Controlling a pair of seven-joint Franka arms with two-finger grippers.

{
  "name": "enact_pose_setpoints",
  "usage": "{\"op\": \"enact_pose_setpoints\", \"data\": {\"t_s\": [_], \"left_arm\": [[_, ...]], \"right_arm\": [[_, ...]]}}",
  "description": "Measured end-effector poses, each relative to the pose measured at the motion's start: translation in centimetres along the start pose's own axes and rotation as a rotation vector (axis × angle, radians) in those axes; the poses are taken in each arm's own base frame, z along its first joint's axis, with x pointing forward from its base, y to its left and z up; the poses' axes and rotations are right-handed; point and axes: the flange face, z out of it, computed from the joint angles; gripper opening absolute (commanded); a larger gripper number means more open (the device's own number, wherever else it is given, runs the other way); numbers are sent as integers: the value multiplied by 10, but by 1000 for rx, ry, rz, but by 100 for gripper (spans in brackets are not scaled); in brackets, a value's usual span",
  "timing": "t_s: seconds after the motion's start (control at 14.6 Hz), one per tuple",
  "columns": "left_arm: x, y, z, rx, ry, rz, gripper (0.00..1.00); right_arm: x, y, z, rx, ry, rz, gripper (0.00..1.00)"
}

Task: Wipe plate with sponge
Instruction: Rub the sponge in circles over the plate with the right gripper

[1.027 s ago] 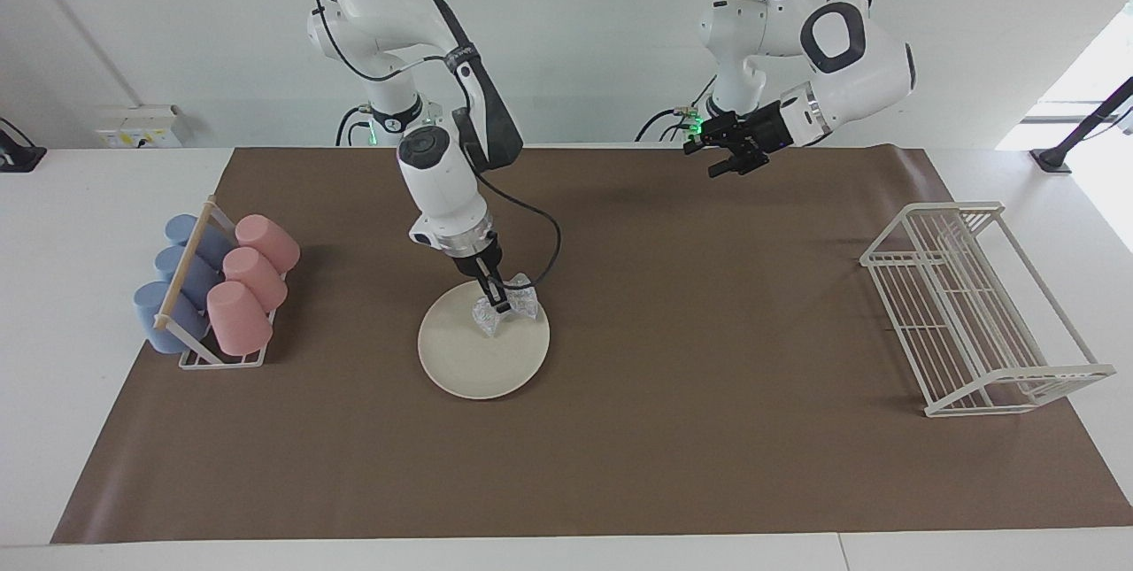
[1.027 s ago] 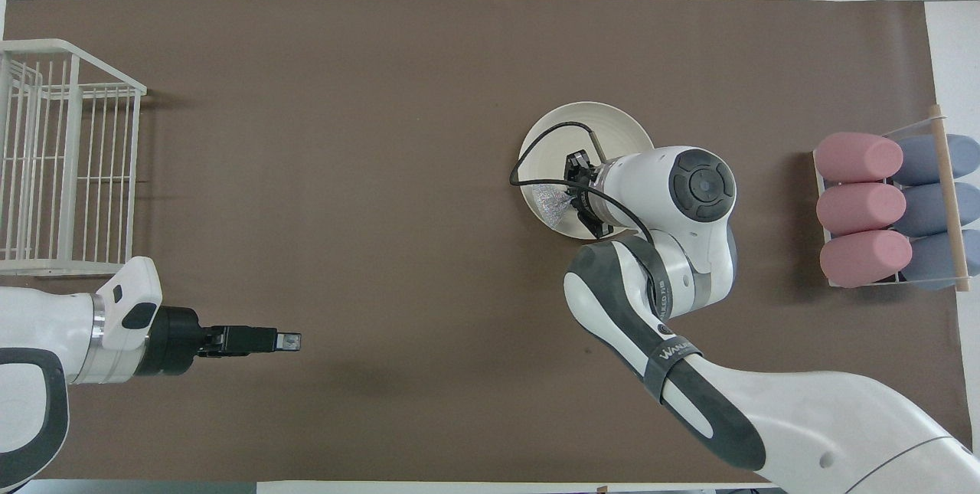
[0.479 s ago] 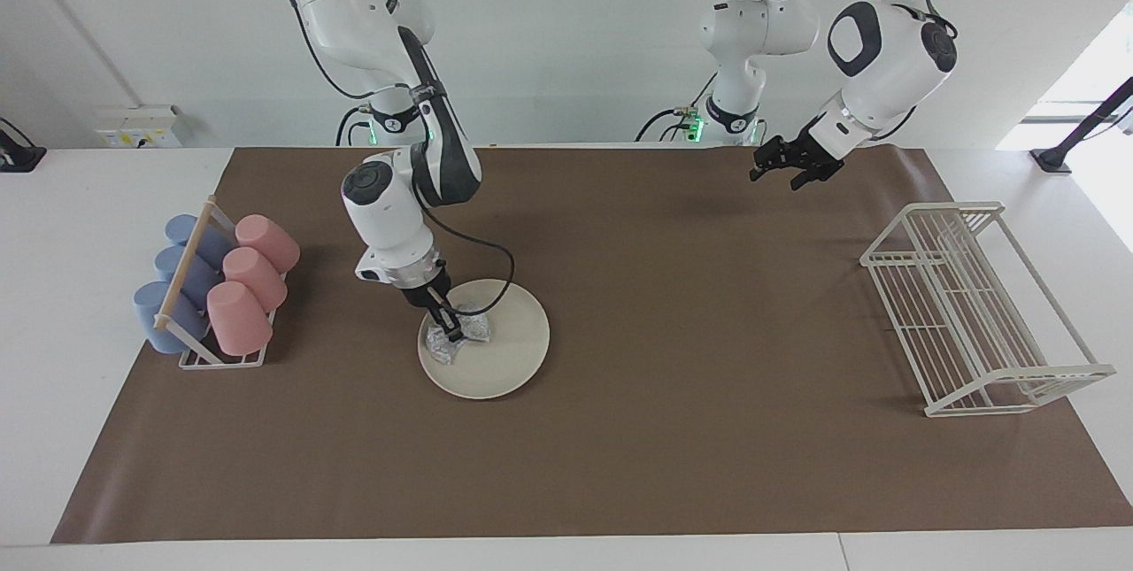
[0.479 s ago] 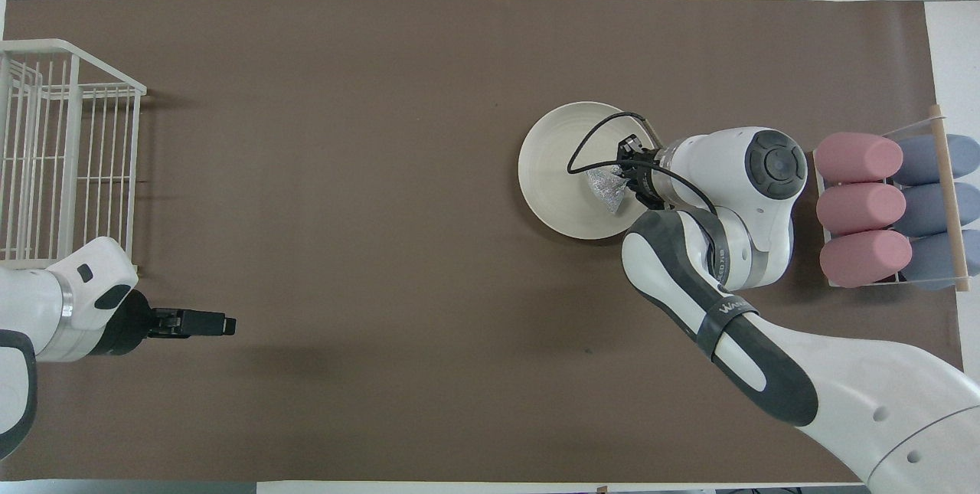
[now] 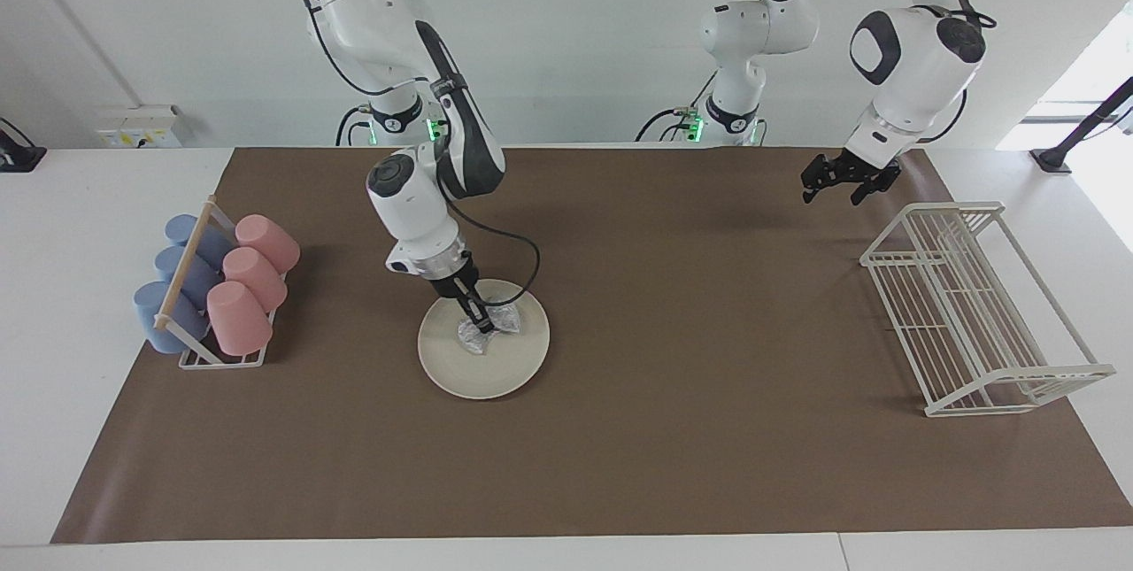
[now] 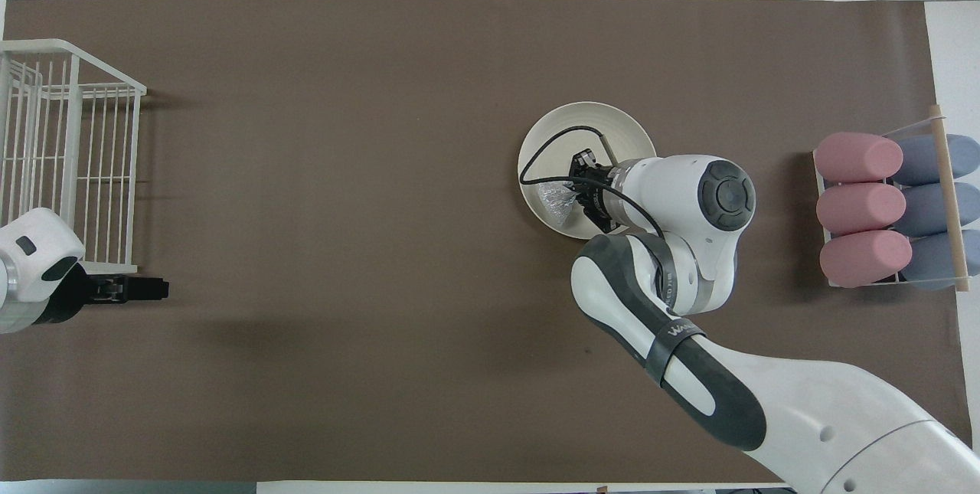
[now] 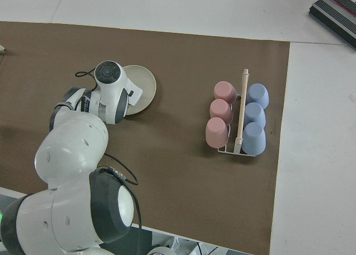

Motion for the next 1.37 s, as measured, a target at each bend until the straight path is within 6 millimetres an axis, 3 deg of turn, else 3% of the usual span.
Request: {"op": "enact_pose_setpoints", "data": {"t_s": [0.14,0.27,0.62,0.75,0.96,1.23,1.37], "left_arm": [[4,-4,0,2,3,-7,100],[5,-4,1,3,2,-6,100],[6,-3,1,4,3,-4,100],[6,-3,1,4,3,-4,100],[6,-3,1,4,3,-4,100],[6,-3,1,4,3,-4,100],[6,-2,1,4,3,-3,100]], "right_arm": [[-13,0,4,20,1,21,0],[-2,0,2,26,8,7,0],[78,5,-15,42,58,-119,0],[87,6,-17,43,63,-129,0],[79,5,-15,42,58,-129,0],[16,-1,-2,33,19,-62,0],[0,0,2,27,10,-60,0]]}}
